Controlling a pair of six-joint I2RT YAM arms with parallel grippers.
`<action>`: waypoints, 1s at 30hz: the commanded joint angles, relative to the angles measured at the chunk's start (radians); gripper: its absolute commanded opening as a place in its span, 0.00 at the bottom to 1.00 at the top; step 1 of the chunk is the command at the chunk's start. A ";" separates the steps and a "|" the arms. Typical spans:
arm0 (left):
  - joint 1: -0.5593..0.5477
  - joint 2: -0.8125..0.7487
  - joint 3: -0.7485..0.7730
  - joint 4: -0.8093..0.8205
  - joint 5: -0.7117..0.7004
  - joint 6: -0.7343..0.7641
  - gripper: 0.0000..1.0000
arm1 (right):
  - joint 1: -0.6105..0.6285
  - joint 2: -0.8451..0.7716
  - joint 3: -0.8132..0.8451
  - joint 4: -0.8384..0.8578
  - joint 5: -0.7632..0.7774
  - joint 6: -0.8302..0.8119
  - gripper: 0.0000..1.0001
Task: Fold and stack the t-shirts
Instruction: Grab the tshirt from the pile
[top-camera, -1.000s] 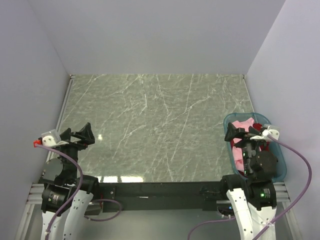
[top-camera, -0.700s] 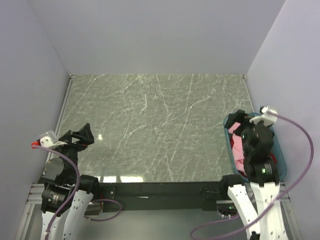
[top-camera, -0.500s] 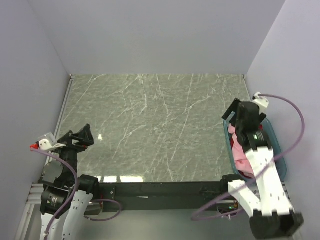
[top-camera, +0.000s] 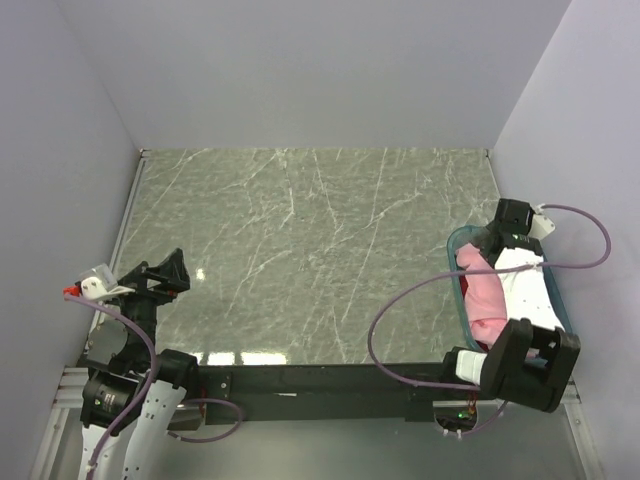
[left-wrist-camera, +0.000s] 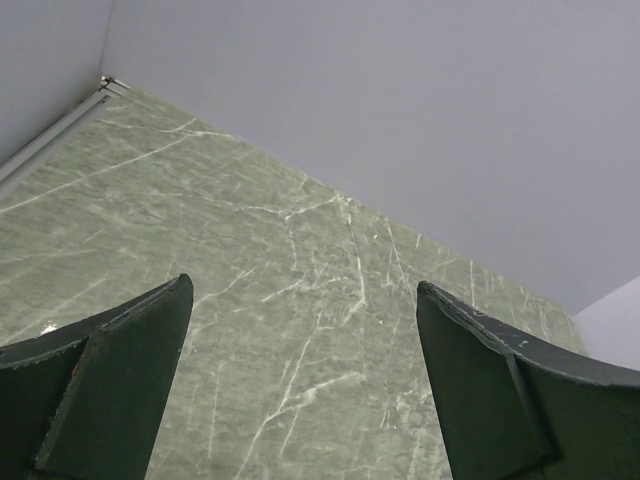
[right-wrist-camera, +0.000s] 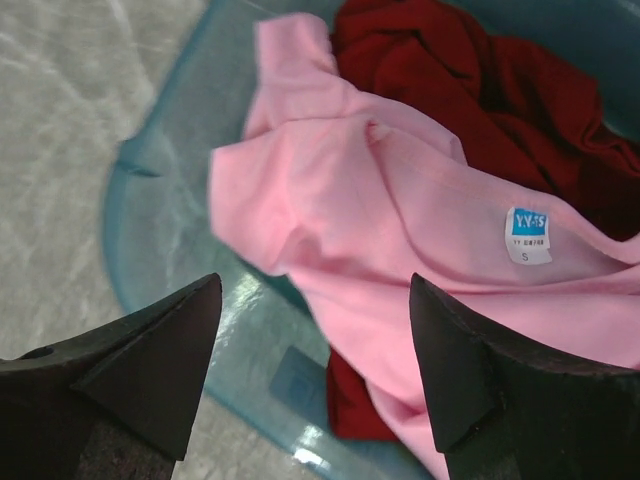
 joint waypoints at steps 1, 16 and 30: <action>-0.003 -0.041 -0.005 0.025 0.011 0.002 1.00 | -0.062 0.043 -0.055 0.082 -0.037 0.044 0.81; 0.000 -0.018 -0.002 0.017 0.015 0.002 0.99 | -0.102 -0.003 -0.121 0.045 0.023 0.060 0.26; 0.000 0.024 -0.001 0.017 0.026 0.008 0.99 | -0.035 -0.272 0.104 -0.087 0.078 0.014 0.00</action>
